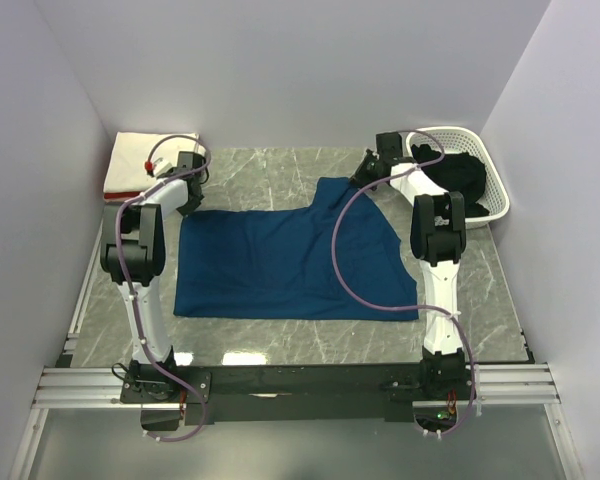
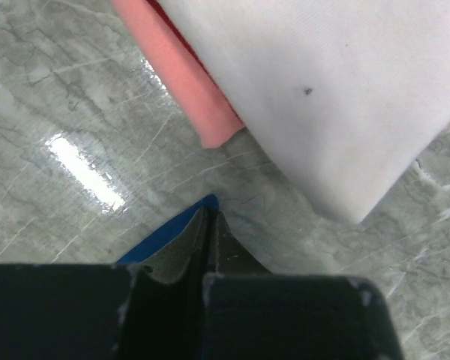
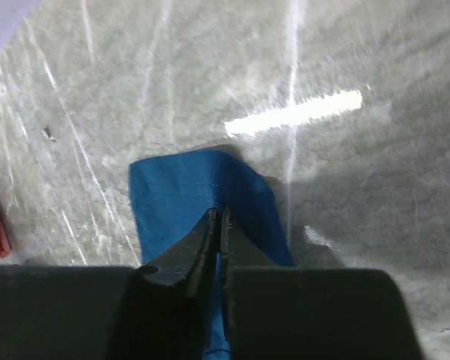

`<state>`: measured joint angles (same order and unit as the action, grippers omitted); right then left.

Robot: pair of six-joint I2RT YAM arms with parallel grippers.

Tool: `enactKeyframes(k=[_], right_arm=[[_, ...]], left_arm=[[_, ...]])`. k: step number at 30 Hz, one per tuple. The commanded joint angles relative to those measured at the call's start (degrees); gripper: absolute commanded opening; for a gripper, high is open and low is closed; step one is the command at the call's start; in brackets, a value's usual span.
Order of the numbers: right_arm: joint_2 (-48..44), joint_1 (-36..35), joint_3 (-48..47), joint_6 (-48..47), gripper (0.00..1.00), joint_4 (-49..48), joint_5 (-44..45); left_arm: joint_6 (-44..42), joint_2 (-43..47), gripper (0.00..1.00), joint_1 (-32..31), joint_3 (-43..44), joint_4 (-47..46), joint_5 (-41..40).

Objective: Fold and stack the t-shirts
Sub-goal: Fold the tshirt

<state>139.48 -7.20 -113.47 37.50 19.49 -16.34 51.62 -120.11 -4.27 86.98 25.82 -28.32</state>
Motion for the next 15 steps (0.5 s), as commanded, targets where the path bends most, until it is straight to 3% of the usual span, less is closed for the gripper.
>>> enactKeyframes(k=[1,4,15], right_arm=[[-2.54,-0.09,-3.95,-1.54,0.05,-0.24,0.6],[-4.65,-0.18,-3.6,-2.68,0.0,-0.59,1.39],[-15.28,-0.44,3.95,-7.7,0.0,-0.24,8.16]], left_arm=[[-1.25,4.36,0.01,0.41,-1.11,-1.48,0.1],[-1.43,5.24,0.01,0.58,-1.46,-2.01,0.19],[-2.22,7.79,0.01,1.2,-2.69,-3.15,0.98]])
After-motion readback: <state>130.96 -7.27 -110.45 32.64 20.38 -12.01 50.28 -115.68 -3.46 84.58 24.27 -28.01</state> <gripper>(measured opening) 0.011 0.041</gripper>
